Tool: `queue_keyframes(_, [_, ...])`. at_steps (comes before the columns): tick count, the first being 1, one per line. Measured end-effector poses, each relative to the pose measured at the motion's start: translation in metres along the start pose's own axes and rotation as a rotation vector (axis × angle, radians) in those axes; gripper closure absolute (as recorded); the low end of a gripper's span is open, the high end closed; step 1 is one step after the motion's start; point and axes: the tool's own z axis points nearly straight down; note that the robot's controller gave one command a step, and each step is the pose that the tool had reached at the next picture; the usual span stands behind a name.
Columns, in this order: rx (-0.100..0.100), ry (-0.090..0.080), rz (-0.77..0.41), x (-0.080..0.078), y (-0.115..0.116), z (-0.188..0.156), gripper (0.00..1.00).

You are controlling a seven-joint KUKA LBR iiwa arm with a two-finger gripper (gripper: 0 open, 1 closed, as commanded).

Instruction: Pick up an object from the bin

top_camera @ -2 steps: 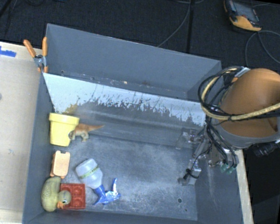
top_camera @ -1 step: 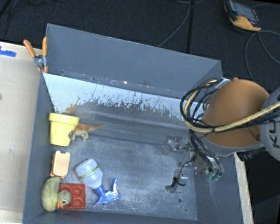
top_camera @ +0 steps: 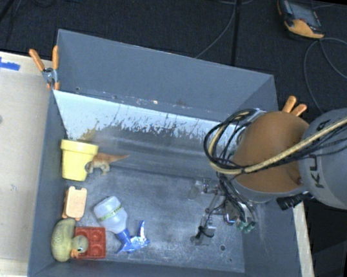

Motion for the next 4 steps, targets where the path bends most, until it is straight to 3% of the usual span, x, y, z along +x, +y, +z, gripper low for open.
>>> queue_keyframes(1, [0.002,-0.002,0.094,-0.011,0.049,0.033,0.0])
queue_keyframes(2, [-0.002,0.002,-0.001,0.005,0.077,0.049,0.0])
queue_keyframes(3, [0.004,0.002,-0.055,0.012,0.087,0.059,0.0])
queue_keyframes(4, [-0.002,-0.003,-0.444,0.031,0.132,0.082,1.0])
